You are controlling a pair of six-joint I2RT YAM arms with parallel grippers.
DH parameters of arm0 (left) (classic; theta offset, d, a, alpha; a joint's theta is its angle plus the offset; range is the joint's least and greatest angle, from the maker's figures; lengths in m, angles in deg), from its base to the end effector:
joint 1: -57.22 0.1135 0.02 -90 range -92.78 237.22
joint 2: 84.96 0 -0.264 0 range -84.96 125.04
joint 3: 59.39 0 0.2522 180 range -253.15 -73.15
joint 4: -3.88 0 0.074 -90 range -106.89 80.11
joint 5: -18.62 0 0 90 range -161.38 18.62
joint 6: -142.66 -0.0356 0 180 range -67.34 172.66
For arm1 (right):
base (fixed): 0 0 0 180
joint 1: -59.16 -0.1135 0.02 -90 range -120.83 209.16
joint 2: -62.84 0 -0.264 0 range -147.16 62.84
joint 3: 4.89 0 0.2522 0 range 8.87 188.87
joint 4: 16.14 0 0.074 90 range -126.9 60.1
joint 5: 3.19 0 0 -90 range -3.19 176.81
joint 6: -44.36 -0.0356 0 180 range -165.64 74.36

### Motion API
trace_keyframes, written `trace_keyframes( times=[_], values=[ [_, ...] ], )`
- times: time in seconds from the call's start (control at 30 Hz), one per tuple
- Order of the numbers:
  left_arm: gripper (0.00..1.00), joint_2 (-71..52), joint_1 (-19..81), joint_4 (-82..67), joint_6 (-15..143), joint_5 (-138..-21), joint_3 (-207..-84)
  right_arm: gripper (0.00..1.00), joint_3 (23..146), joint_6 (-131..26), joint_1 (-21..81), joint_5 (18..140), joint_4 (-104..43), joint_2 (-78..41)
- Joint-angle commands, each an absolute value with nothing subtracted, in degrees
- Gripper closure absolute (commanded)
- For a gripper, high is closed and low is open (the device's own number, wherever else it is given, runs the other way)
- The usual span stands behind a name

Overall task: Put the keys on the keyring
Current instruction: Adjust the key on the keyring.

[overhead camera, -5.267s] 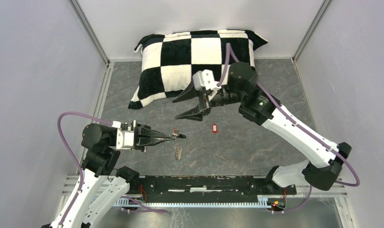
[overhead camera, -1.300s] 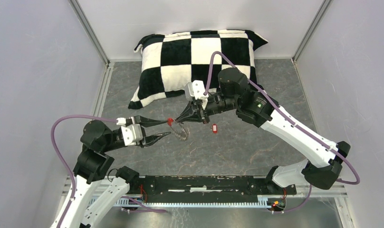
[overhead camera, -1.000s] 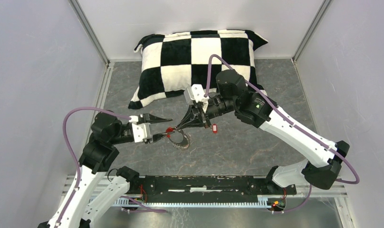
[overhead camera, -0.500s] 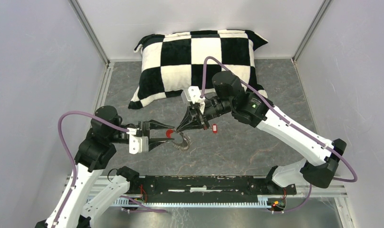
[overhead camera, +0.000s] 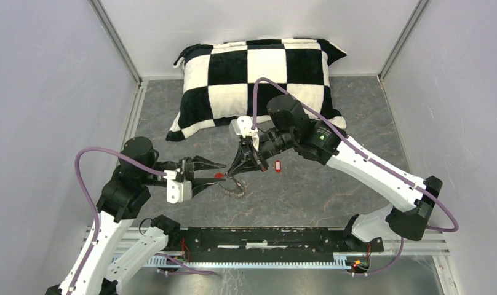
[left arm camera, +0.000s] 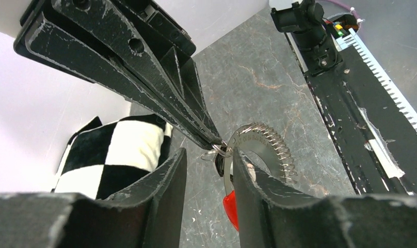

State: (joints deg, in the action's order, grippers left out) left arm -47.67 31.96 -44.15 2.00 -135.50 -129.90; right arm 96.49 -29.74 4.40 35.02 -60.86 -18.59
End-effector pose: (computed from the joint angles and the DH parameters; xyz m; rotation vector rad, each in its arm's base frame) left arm 0.0836 -0.0748 0.3887 1.5515 0.7666 -0.6885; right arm 0.1531 0.2652 0.4204 -1.6444 1.2579 1.3260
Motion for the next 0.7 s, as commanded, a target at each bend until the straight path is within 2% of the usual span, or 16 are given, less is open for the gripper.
trace_keyframes(
  times=[0.0, 0.1, 0.33, 0.67],
  values=[
    [0.58, -48.2, 31.8, -44.0, 0.4, -138.9, -130.2, 1.0, 99.0, -30.7, 3.9, 33.5, -57.8, -18.8],
    [0.63, -47.7, 31.8, -45.5, -1.1, -140.2, -130.0, 1.0, 98.9, -31.8, 3.9, 33.6, -56.2, -18.8],
    [0.66, -47.7, 31.8, -49.6, -7.1, -140.3, -129.3, 1.0, 98.5, -32.9, 3.8, 32.6, -54.4, -18.9],
    [0.77, -49.1, 31.8, -49.6, -6.4, -140.6, -128.4, 1.0, 97.2, -34.1, 3.9, 37.8, -51.5, -17.5]
  ],
)
